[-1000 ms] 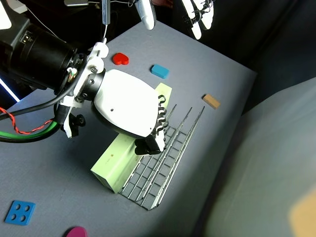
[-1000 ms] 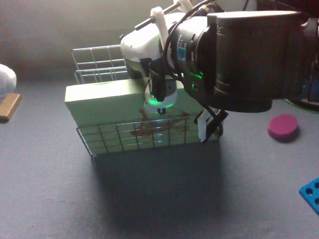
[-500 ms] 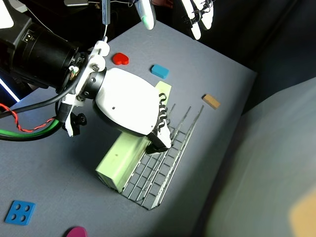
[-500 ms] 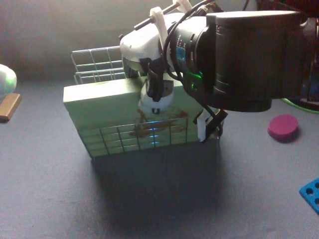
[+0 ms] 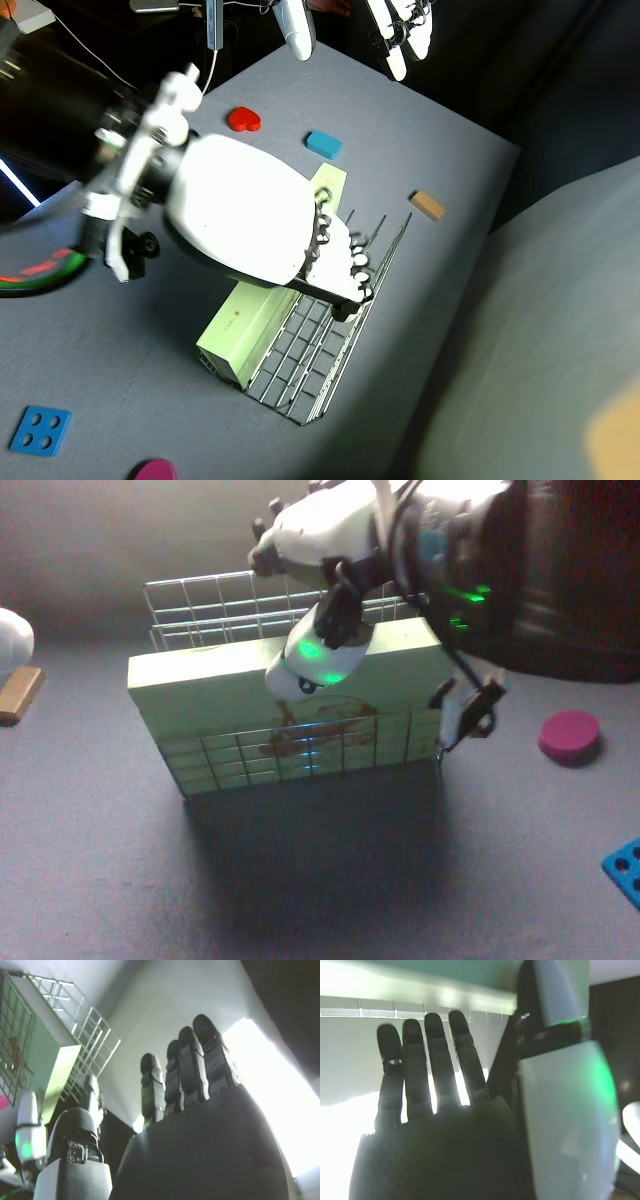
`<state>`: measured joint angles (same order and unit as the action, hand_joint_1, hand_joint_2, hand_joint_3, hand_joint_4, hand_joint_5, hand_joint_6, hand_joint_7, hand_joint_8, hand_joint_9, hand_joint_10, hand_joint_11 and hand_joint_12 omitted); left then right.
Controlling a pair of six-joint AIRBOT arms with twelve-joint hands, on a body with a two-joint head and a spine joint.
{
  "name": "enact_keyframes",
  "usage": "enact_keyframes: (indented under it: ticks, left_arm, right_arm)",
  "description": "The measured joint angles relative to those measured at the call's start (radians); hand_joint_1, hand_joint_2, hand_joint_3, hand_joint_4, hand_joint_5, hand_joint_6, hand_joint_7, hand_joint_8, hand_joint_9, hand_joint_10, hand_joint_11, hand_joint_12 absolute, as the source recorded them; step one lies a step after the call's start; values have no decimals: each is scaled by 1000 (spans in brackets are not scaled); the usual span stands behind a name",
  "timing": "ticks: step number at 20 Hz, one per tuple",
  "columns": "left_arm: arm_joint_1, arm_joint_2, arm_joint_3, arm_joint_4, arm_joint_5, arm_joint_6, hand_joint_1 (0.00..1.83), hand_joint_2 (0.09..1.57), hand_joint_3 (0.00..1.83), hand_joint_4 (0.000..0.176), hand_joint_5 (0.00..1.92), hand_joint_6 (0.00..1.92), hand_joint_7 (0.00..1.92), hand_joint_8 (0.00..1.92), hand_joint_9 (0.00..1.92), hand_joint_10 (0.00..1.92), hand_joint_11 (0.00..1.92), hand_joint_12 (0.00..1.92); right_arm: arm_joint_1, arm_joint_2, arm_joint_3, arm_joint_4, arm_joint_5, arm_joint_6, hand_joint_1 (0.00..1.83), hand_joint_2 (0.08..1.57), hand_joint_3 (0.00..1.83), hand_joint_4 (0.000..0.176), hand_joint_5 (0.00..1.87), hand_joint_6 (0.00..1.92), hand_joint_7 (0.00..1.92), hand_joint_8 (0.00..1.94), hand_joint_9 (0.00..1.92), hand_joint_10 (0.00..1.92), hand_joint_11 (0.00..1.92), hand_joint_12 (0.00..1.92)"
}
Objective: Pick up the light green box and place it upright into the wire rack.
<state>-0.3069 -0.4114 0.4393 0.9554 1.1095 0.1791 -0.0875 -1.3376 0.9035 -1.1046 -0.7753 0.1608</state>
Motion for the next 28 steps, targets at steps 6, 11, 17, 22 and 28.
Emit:
enact_keyframes:
  ticks: [6,11,17,22,28]
  left_arm:
    - [0,0,0,-6,0,0,86,1221,0,106,217,0,120,0,118,0,0,421]
    - [-24,0,-16,-10,-3,0,79,1223,1,106,216,0,114,0,116,0,0,398]
    - [-50,-3,-50,-10,-1,10,83,1214,0,105,210,0,122,2,132,3,0,447]
    - [-47,-12,-68,-16,-13,6,207,1236,2,108,231,4,151,6,160,8,0,499]
    - [-35,-20,-66,-14,-26,6,496,1206,0,33,524,7,536,11,583,35,130,1116]
  right_arm:
    - [45,284,-276,-175,-2,80,558,987,0,25,182,2,160,1,141,3,0,788]
    - [48,431,-432,-145,-9,51,584,975,0,23,210,11,189,11,140,2,0,759]
    - [56,561,-562,-13,-34,77,638,1095,0,0,760,78,790,201,545,751,388,1467]
    - [14,597,-589,-94,-37,116,667,1295,5,0,815,1904,976,1932,1146,1920,1249,1921]
    - [-36,597,-593,-208,22,167,783,1430,5,0,1189,1921,1377,1941,1586,1921,1733,1921]
